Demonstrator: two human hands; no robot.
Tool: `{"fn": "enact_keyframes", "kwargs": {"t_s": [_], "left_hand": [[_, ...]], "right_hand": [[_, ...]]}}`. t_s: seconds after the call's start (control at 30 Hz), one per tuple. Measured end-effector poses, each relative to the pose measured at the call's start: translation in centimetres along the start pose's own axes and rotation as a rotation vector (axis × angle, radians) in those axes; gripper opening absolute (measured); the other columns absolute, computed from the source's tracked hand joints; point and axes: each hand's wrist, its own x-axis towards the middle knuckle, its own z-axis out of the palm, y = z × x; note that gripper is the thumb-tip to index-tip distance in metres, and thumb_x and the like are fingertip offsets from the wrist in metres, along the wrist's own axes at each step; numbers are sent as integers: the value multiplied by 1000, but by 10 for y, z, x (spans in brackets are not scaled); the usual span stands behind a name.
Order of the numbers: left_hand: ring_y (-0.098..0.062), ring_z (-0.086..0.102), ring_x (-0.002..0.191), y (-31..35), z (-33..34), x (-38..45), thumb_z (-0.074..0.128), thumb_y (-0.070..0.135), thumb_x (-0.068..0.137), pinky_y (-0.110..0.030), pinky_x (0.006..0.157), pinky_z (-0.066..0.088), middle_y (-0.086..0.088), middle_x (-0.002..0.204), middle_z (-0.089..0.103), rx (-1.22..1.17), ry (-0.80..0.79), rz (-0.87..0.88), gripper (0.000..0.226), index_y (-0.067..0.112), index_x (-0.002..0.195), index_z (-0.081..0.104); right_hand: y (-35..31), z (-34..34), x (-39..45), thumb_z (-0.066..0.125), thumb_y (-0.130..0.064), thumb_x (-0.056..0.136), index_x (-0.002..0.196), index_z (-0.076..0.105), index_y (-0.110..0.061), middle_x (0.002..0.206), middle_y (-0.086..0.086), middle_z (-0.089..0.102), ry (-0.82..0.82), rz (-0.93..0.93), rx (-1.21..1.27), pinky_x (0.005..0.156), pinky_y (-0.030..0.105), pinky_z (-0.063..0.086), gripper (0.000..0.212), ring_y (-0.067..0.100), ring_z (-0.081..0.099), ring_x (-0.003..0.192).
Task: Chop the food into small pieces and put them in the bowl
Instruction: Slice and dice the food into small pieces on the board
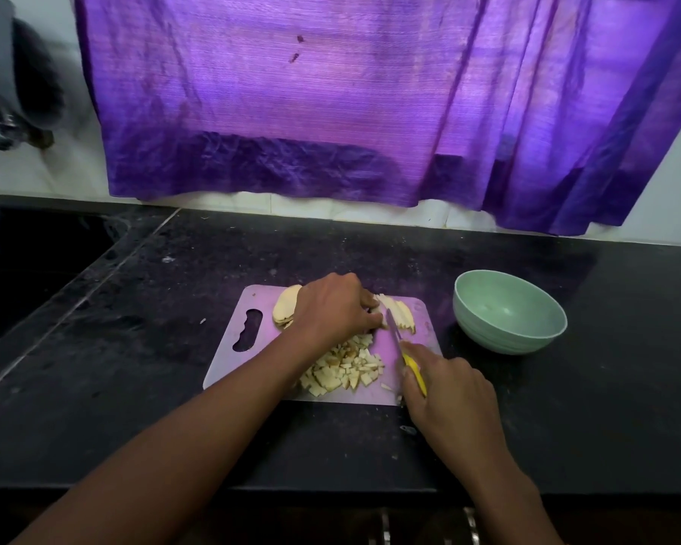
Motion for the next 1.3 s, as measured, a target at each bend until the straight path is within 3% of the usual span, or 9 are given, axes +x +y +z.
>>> {"fn": "enact_keyframes", "kwargs": {"t_s": [0.23, 0.4, 0.53, 0.73, 0.87, 0.97, 1.1, 1.3], "left_hand": [[-6, 66, 74, -5, -5, -1, 78, 58, 87, -25, 58, 49, 16, 100, 81, -71, 37, -9, 30, 40, 110, 84], [-7, 68, 77, -9, -5, 0, 81, 53, 86, -31, 67, 60, 18, 100, 81, -113, 43, -7, 20, 40, 102, 85], [-5, 66, 73, -10, -3, 0, 82, 55, 85, -31, 66, 61, 19, 98, 81, -112, 45, -9, 20, 41, 99, 85], [-6, 63, 68, -7, -2, -3, 82, 53, 86, -25, 55, 48, 13, 90, 80, -84, 72, -3, 19, 40, 100, 85], [-7, 68, 80, -2, -1, -5, 79, 45, 88, -32, 69, 61, 16, 93, 80, -91, 83, 34, 11, 42, 98, 84], [-11, 66, 92, 1, -1, -7, 76, 47, 89, -35, 74, 60, 15, 96, 78, -48, 111, 92, 13, 38, 94, 83], [-11, 68, 85, 4, -1, -6, 76, 48, 87, -36, 72, 60, 14, 89, 78, -23, 105, 87, 15, 36, 82, 82], [-11, 68, 82, 1, -1, -4, 78, 49, 87, -36, 73, 60, 15, 94, 79, -67, 65, 63, 14, 36, 81, 81]], "right_hand": [[7, 12, 9, 49, -45, 100, 147, 51, -41, 83, 3, 67, 99, 41, 191, 67, 38, 47, 47, 28, 63, 82], [-4, 16, 32, 50, -39, 101, 145, 53, -39, 96, 6, 71, 117, 18, 185, 65, 36, 40, 44, 29, 60, 85], [-12, 13, 40, 45, -39, 104, 147, 50, -39, 102, 6, 68, 71, 13, 111, 65, 33, 33, 44, 21, 46, 77], [-16, 11, 41, 42, -39, 105, 143, 50, -38, 109, 4, 68, 33, -8, 31, 67, 34, 33, 39, 26, 63, 95], [-20, 15, 47, 39, -37, 107, 129, 56, -36, 105, 1, 68, 12, -9, 41, 68, 35, 39, 28, 24, 63, 92], [-19, 14, 47, 41, -37, 107, 133, 56, -37, 107, 0, 69, 15, -3, 70, 68, 34, 36, 30, 22, 62, 96], [-17, 13, 43, 42, -38, 106, 133, 56, -38, 105, 1, 69, 45, -17, 77, 67, 35, 33, 31, 25, 61, 95], [-10, 12, 25, 43, -43, 104, 140, 50, -41, 103, 4, 66, 45, -7, 70, 67, 35, 32, 38, 28, 61, 91]]}}
